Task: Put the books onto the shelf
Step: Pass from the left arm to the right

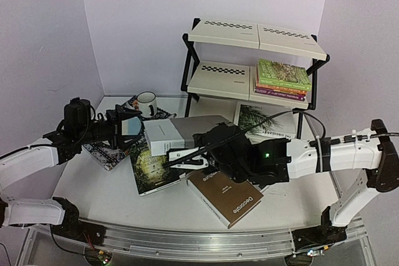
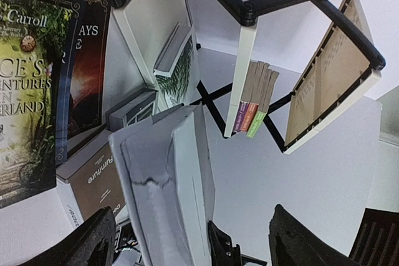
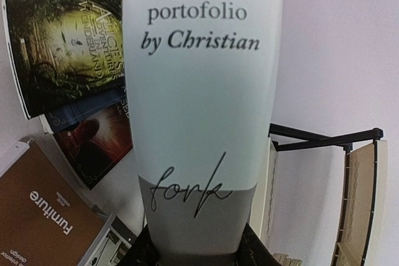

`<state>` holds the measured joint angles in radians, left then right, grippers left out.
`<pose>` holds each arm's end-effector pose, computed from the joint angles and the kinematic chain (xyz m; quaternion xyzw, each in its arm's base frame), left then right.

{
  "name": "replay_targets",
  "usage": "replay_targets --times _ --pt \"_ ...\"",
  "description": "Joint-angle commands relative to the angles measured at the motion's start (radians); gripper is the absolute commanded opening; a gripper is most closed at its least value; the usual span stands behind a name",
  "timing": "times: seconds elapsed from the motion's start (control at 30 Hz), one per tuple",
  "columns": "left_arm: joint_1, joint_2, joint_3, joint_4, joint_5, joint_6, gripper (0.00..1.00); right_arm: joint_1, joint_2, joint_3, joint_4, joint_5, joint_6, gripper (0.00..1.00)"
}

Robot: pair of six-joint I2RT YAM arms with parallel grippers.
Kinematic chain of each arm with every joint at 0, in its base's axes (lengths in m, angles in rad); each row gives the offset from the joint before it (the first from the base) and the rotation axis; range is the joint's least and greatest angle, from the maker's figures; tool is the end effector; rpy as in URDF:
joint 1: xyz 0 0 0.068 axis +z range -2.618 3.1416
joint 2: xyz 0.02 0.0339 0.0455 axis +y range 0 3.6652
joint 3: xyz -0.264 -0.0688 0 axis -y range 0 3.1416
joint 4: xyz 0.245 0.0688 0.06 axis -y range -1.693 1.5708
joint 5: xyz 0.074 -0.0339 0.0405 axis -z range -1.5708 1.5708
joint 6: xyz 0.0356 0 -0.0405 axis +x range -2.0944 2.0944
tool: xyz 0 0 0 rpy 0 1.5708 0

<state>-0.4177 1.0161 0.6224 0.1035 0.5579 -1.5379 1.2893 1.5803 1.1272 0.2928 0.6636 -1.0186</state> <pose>0.2026 -0.1106 0.2695 -0.2702 0.7405 -0.5997 0.1379 0.1238 0.3491 0.3079 -0.5728 0.4846 -0.1631 0.6407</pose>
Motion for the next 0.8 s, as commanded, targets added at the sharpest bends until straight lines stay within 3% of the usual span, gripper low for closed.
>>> replay_targets --times 0.0,0.2,0.77 --pt "0.077 -0.019 0.042 -0.055 0.066 0.076 0.88 -0.045 -0.042 -0.035 0.041 0.102 -0.015 0.32" --pt "0.119 -0.045 0.076 -0.195 0.044 0.175 0.90 -0.109 -0.039 -0.097 0.062 0.188 -0.023 0.28" --pt "0.121 -0.032 0.094 -0.218 0.049 0.218 0.91 -0.345 -0.008 -0.170 0.171 0.218 -0.008 0.27"
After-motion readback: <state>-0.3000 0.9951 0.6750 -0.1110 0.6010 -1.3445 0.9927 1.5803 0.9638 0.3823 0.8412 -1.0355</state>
